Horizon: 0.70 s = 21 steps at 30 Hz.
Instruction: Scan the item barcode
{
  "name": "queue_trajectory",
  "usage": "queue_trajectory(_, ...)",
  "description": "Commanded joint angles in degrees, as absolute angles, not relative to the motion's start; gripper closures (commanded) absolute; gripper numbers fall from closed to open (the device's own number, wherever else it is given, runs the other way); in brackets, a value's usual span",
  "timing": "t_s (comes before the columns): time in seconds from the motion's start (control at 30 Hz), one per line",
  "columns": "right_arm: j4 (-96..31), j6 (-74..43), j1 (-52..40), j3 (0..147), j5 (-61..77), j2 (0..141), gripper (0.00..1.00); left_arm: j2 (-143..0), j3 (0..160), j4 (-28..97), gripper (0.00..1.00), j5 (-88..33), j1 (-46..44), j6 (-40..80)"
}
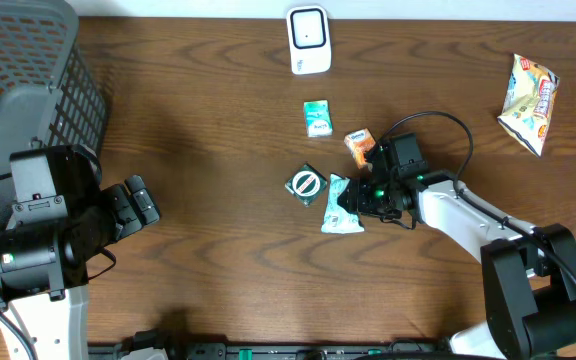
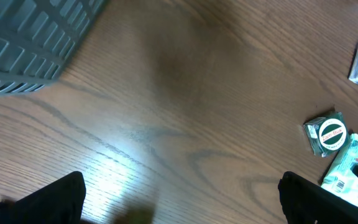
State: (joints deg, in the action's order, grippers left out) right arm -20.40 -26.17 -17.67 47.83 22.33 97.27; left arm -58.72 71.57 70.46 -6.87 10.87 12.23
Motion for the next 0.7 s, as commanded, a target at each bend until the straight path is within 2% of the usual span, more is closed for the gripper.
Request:
queue_trajectory(0.0,-20.34,-26.76,-18.11,47.11,22.65,98.94,0.54,-58.72,71.44,70.48,0.03,-5.93,11.18,12.78)
queue_trajectory(0.03,-20.34,-26.79,-18.11,47.11,22.65,99.09,0.57,-58.72,71.44,70.48,0.02,-5.93,11.18,12.78)
queue_trajectory(0.27,-18.57,-27.81,-18.09,47.13,28.03,99.11,0.99,-58.72,71.44,70.48,0.03,-5.93,11.18,12.75)
queue_trajectory(0.4,-16.58,-27.81,-17.61,47.13,32.95,99.11,0.99,-58.72,71.44,70.48,0.02,-5.93,11.18,12.78)
queue_trajectory(0.67,-7.05,-27.62,-13.32,47.16,54.41,95.24,0.99,-58.72,71.44,70.48,0.02,-5.93,11.18,12.75)
